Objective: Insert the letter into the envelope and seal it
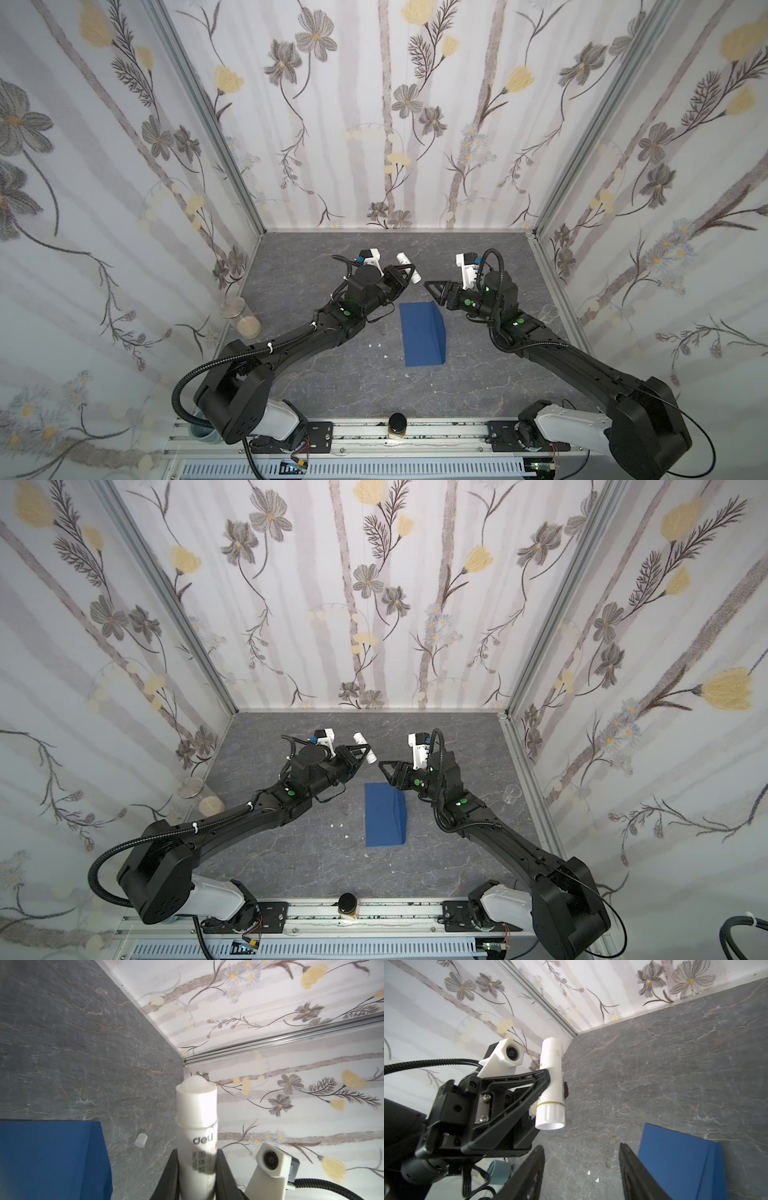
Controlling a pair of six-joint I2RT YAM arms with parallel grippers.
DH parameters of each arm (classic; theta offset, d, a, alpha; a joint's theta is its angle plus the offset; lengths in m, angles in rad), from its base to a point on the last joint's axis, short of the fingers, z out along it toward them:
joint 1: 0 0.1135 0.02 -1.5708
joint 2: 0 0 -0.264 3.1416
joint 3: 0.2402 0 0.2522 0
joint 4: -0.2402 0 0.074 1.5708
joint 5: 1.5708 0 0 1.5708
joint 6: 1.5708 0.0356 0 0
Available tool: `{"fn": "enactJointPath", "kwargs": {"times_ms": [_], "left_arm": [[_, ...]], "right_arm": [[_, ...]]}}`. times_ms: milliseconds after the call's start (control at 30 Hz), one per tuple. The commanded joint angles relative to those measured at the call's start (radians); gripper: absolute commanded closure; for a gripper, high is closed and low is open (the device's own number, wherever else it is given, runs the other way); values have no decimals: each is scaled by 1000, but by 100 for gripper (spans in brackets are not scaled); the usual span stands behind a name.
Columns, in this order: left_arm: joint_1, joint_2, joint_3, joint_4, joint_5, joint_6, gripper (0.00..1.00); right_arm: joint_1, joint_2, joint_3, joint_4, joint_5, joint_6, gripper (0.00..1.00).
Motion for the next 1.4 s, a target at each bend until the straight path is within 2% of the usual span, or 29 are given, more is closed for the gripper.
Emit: {"fn": "enactJointPath", "kwargs": {"times_ms": [0, 267, 567, 833, 1067, 1367], "left_arm": [[-13, -6, -36, 168, -91, -109, 100], [-26, -22, -74, 236, -140, -162, 100], [-32, -2, -76, 285, -138, -189, 100], [-43, 27, -66, 305, -128, -193, 100], [-43, 16, -70, 307, -136, -170, 100], [-43, 13, -71, 303, -124, -167, 100]], "right_arm": [[5, -4, -20, 206, -45, 62, 41], [5, 22, -23, 294, -110, 115, 40], [5, 88, -8, 377, -152, 160, 42], [6, 114, 24, 376, -155, 161, 45], [12, 98, 68, 249, -90, 79, 46], [50, 72, 120, 40, 62, -102, 46]]}}
